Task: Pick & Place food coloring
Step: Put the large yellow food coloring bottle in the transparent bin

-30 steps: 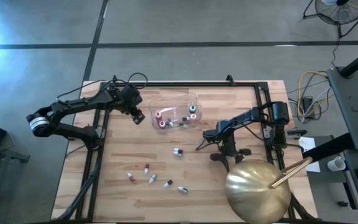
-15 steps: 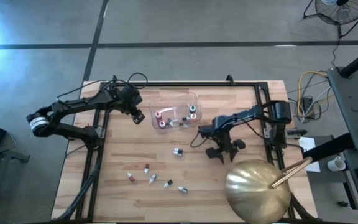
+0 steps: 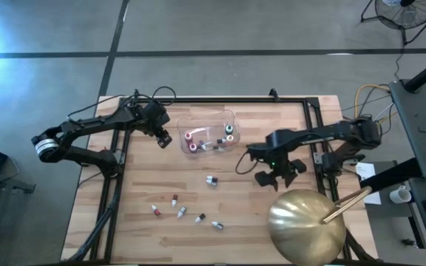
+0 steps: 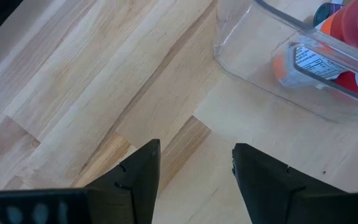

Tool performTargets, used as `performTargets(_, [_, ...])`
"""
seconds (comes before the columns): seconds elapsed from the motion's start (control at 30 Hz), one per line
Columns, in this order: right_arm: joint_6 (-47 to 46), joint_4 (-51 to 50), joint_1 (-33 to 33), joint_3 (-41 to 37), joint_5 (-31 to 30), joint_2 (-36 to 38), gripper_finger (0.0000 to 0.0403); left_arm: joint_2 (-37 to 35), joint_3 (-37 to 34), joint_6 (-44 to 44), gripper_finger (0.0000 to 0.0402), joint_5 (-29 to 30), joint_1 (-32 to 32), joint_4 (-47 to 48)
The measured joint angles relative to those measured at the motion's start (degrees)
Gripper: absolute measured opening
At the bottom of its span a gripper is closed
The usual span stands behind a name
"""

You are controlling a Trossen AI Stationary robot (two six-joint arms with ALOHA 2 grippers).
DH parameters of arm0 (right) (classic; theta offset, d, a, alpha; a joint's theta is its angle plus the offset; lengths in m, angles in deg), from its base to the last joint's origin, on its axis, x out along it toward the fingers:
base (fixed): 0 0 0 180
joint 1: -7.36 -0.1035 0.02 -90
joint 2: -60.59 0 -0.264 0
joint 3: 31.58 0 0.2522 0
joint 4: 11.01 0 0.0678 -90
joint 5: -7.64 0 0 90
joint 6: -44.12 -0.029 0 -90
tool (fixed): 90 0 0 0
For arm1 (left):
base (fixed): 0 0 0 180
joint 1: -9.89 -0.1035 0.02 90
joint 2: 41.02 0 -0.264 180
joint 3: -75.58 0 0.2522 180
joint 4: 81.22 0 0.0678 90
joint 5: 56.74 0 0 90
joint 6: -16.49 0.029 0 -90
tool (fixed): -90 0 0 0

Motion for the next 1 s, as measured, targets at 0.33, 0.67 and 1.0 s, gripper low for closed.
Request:
performTargets(0.33, [-13.0, 3.5, -7.9, -3.0, 3.3, 5.0, 0.0201, 0.0, 0.0, 0.2, 0.0174, 0.0, 0.0, 0.0])
performTargets(0.67, [-22.3, 9.3, -12.3, -3.3, 1.7, 4.6, 0.0201, 0.0, 0.0, 0.3, 0.0174, -0.1, 0.0, -0.2])
performTargets(1.0, [-25.3, 11.4, -13.0, -3.7, -2.8, 4.5, 0.0201, 0.0, 0.0, 0.4, 0.0174, -0.1, 0.0, -0.2])
